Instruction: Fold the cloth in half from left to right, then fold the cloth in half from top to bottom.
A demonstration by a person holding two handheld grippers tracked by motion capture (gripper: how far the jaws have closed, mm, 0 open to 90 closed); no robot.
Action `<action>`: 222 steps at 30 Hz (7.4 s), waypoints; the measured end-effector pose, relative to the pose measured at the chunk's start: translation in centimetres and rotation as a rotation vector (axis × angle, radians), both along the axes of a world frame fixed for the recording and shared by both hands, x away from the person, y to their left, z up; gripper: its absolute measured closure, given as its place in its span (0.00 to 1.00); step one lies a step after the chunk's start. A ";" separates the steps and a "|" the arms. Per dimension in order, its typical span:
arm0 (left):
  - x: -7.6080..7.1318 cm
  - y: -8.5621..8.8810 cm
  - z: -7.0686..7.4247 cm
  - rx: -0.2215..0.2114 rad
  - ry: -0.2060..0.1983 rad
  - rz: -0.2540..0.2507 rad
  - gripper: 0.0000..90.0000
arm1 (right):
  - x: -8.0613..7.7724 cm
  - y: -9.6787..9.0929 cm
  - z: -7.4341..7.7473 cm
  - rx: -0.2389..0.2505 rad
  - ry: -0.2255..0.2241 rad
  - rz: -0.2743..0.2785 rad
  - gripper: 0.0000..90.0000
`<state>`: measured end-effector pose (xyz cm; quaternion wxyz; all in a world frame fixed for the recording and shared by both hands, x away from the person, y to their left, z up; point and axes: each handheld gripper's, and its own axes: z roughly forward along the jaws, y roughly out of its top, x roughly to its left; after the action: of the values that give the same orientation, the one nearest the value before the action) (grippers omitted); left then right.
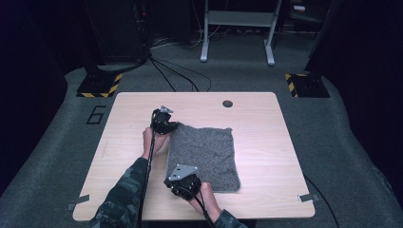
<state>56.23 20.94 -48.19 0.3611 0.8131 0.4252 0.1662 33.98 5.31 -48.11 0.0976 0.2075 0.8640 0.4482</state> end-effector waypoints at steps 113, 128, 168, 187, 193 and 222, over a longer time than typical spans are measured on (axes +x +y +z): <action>-3.7 -3.3 -2.4 0.090 0.128 -0.055 0.22 | 4.8 -14.3 -3.1 -0.100 0.087 -0.411 0.33; -7.8 -3.6 -1.3 0.117 0.042 -0.108 0.19 | 5.0 -14.4 -3.4 -0.120 0.082 -0.432 0.33; -14.2 0.0 -1.6 0.038 -0.005 -0.096 0.17 | 4.3 -16.6 -1.4 -0.029 0.063 -0.433 0.32; -8.1 0.0 -0.9 -0.040 0.060 -0.057 0.17 | 13.5 -14.1 0.9 -0.046 0.104 -0.404 0.32; -4.4 -0.2 -1.2 -0.065 0.092 -0.025 0.18 | 17.4 -12.8 0.8 -0.071 0.138 -0.408 0.33; 0.6 -3.2 -2.6 -0.010 0.132 -0.023 0.55 | 23.2 -9.9 -2.6 -0.173 0.208 -0.457 0.62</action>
<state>56.79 17.72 -50.79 0.3381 0.8253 0.4397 0.1060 57.21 -4.64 -50.70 0.1242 0.4332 0.8352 0.3151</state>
